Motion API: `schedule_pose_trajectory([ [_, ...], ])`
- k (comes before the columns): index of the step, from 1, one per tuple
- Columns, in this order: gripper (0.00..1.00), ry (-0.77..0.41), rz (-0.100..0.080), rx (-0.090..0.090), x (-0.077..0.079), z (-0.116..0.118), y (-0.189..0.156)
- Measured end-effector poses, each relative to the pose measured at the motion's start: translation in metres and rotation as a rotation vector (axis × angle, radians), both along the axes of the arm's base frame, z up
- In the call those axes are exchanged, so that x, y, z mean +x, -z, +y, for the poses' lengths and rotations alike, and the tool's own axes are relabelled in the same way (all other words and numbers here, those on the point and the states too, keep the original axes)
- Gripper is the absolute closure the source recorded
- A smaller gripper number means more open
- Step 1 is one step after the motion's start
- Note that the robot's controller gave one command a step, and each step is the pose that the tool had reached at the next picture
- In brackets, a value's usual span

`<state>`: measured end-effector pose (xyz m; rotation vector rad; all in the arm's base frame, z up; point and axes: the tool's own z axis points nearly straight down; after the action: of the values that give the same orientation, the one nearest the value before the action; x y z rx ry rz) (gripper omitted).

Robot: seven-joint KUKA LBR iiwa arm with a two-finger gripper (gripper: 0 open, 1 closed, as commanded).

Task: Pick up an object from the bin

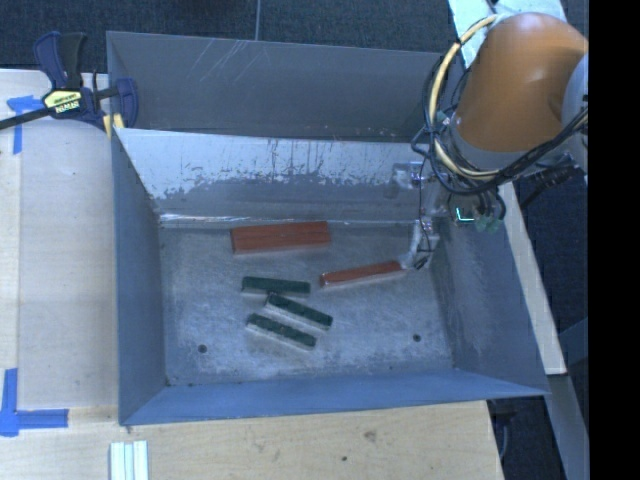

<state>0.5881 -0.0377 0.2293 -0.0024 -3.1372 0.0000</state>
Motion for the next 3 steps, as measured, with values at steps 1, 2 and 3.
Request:
schedule_pose_trajectory([
  [1,0.0,0.223,-0.001,-0.001,0.009,-0.018,0.096],
  [2,0.0,0.345,0.002,-0.001,0.033,-0.009,0.161],
  [3,0.0,0.249,-0.003,-0.003,-0.024,-0.052,0.159],
])
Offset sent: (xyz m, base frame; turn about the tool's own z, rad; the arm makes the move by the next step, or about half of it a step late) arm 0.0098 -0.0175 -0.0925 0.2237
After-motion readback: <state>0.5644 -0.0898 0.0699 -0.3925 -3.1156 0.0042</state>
